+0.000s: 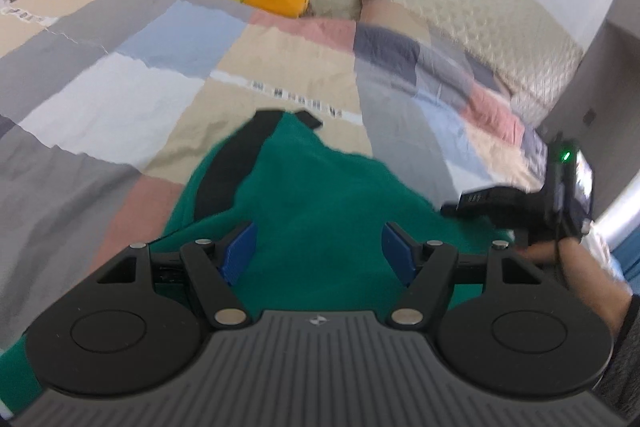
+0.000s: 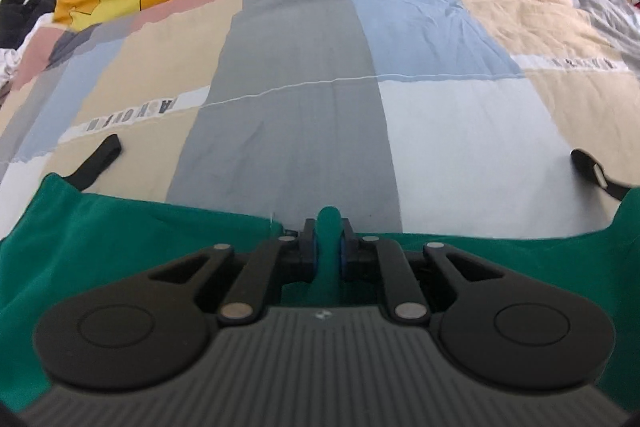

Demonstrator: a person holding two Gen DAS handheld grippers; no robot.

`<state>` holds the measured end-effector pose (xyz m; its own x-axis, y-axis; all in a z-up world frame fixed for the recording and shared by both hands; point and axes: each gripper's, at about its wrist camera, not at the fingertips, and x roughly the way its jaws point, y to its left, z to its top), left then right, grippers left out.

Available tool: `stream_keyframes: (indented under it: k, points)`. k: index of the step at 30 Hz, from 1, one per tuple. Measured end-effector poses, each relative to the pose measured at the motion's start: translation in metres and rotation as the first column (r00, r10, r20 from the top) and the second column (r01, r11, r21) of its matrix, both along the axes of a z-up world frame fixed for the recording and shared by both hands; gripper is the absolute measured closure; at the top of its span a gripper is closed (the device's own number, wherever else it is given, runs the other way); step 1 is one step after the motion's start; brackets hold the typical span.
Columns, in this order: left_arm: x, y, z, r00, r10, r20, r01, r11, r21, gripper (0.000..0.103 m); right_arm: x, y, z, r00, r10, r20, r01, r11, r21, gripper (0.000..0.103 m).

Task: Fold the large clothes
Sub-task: 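Smooth the folded hoodie flat with both open grippers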

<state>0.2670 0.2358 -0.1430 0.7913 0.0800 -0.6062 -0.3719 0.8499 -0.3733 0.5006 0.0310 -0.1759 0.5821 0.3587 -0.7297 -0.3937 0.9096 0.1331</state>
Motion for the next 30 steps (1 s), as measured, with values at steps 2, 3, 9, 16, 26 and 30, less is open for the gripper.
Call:
stream_keyframes:
  k: [2, 3, 9, 16, 26, 30]
  points:
    - [0.001, 0.0, -0.003, 1.0, 0.003, -0.001, -0.003, 1.0, -0.012, 0.029, -0.006, -0.007, 0.007, 1.0, -0.001, -0.003, 0.001, 1.0, 0.017, 0.084]
    - [0.002, 0.001, -0.004, 1.0, 0.001, -0.002, -0.001, 1.0, -0.023, 0.029, -0.009, -0.009, 0.011, 1.0, -0.003, -0.003, 0.003, 1.0, 0.022, 0.082]
    - [-0.008, -0.005, 0.004, 0.999, -0.035, 0.019, 0.035, 0.999, 0.0, 0.029, -0.048, -0.033, 0.051, 0.998, 0.026, 0.055, -0.032, 0.993, 0.113, 0.054]
    - [-0.037, -0.031, 0.031, 0.992, -0.099, 0.077, 0.095, 0.994, 0.056, 0.029, -0.119, -0.053, 0.085, 0.987, 0.034, 0.155, -0.056, 0.989, 0.14, 0.038]
    - [-0.098, -0.084, 0.066, 0.972, -0.175, 0.155, 0.151, 0.977, 0.153, 0.029, -0.222, -0.098, 0.119, 0.971, 0.04, 0.236, -0.09, 0.975, 0.202, 0.038]
    - [-0.118, -0.107, 0.065, 0.971, -0.197, 0.138, 0.168, 0.967, 0.193, 0.029, -0.257, -0.12, 0.122, 0.965, 0.028, 0.259, -0.089, 0.97, 0.226, 0.038]
